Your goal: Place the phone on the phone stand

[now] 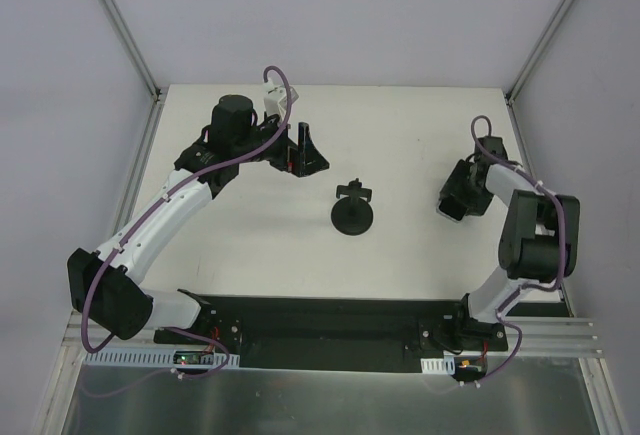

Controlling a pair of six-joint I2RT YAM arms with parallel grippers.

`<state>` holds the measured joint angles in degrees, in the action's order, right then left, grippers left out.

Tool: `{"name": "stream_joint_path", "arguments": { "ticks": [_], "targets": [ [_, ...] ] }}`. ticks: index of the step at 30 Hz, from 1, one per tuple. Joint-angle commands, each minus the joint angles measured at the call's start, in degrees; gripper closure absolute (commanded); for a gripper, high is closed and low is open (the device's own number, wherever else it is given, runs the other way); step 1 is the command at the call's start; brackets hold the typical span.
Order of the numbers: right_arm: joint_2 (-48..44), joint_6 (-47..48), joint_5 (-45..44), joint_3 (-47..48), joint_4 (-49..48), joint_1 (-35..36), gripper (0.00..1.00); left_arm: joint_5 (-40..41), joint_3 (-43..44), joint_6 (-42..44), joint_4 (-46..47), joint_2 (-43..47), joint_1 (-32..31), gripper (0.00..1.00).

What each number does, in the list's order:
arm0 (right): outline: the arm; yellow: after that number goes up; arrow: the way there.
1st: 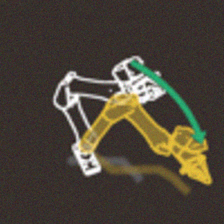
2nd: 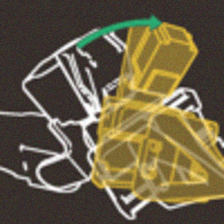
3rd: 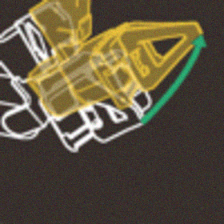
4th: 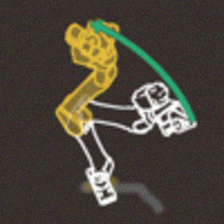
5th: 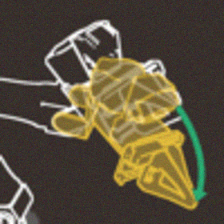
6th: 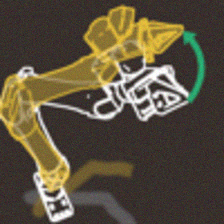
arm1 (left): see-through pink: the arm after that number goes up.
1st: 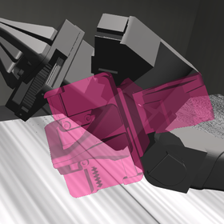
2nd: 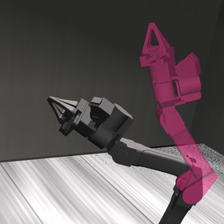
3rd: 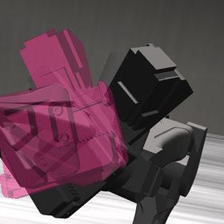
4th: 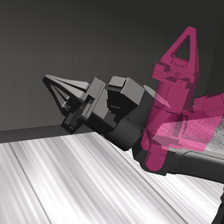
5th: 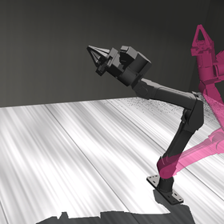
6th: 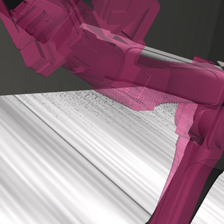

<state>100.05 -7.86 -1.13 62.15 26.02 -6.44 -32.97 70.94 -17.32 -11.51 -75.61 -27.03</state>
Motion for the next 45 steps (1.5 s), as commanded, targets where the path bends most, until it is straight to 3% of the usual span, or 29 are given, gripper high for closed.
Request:
{"name": "stream_joint_path", "arguments": {
  "ticks": [1,13,20,26,36,40,45],
  "targets": [
    [-13.7,1.1,4.9,-11.1,-17.7,2.3,0.99,-1.9,0.4,0.2,1.0,0.5,-0.3,0.03],
    [-32.9,3.1,5.6,-22.5,-29.0,6.3,0.99,-8.0,0.3,-1.9,3.7,-0.9,-0.3,0.04],
    [-46.9,4.1,1.7,-15.9,-20.5,14.7,0.99,-9.7,-0.4,-4.4,5.4,0.7,-2.0,0.06],
    [-55.7,5.3,-2.5,-11.3,-19.3,27.4,0.99,-8.4,-1.0,-3.0,5.8,2.9,-4.1,0.05],
    [-50.2,6.4,-14.9,-5.1,-23.3,52.5,0.99,1.4,-7.8,-2.2,14.1,14.2,-4.1,0.01],
    [-45.3,8.8,-21.9,-3.0,-25.0,59.3,0.99,4.4,-11.7,-2.2,19.7,19.3,-4.1,0.01],
    [-39.2,10.6,-25.4,-0.2,-29.0,65.5,0.99,5.3,-11.2,-1.7,18.3,17.5,-4.0,0.01]
  ]
}}
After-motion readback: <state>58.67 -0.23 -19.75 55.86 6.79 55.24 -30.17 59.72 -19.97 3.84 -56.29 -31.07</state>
